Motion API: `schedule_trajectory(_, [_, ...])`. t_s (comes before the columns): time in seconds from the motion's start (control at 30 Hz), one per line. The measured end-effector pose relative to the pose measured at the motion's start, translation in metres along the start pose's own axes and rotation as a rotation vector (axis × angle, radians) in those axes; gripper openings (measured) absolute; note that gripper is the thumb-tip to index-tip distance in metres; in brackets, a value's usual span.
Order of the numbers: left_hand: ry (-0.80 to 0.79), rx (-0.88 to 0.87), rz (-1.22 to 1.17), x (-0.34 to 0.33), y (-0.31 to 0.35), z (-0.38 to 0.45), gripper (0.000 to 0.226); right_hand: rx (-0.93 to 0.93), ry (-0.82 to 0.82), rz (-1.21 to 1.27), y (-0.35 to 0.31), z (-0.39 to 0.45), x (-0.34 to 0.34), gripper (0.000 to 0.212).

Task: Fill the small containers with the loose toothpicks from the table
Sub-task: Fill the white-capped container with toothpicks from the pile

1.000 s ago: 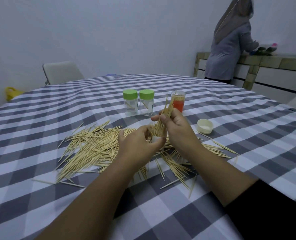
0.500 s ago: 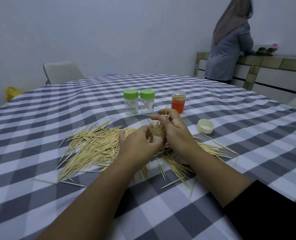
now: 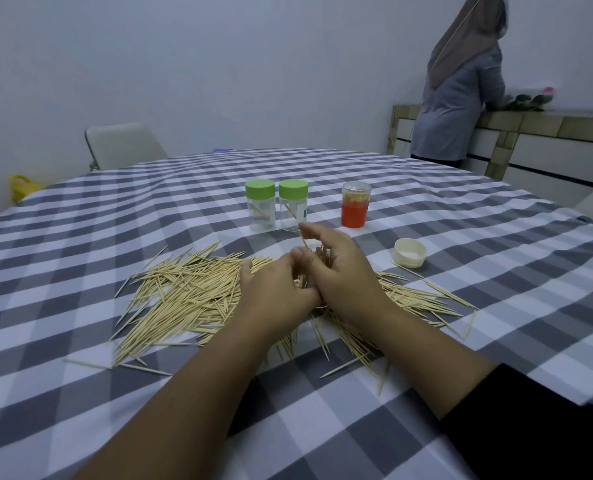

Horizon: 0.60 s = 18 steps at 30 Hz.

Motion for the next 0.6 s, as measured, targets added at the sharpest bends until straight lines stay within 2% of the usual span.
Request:
schedule_trajectory(0.1, [-0.007, -0.016, -0.028, 0.0, 0.001, 0.0, 0.032, -0.022, 0.064, 0.072, 0.003, -0.001, 0.001, 0.034])
schedule_trajectory(0.27, [-0.026, -0.01, -0.025, -0.001, 0.002, 0.0, 0.024, 0.008, 0.076, 0.086, -0.003, 0.0, 0.004, 0.037])
schedule_trajectory(0.37, [-0.047, 0.008, -0.018, -0.001, 0.001, 0.0, 0.028, 0.071, 0.013, -0.086, -0.008, 0.002, 0.003, 0.034])
schedule_trajectory(0.47, [-0.073, 0.02, 0.028, 0.001, -0.001, -0.001, 0.031, 0.023, -0.086, -0.145, -0.003, 0.001, -0.001, 0.035])
schedule_trajectory(0.53, [-0.132, 0.031, 0.066, 0.004, -0.004, -0.002, 0.042, -0.006, -0.142, -0.084, -0.001, 0.0, -0.003, 0.037])
schedule_trajectory(0.6, [-0.195, 0.069, 0.07, 0.011, -0.006, -0.004, 0.067, -0.028, -0.2, -0.047, -0.002, -0.002, -0.004, 0.042])
Point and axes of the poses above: each hand's wrist, its own z-axis towards the middle knuckle, its own x-axis out of the back of the hand, y = z × x, the point moved 8 cm from there along z, towards the middle knuckle, and after that the axes turned 5 degrees about x, right-handed, at the moved point
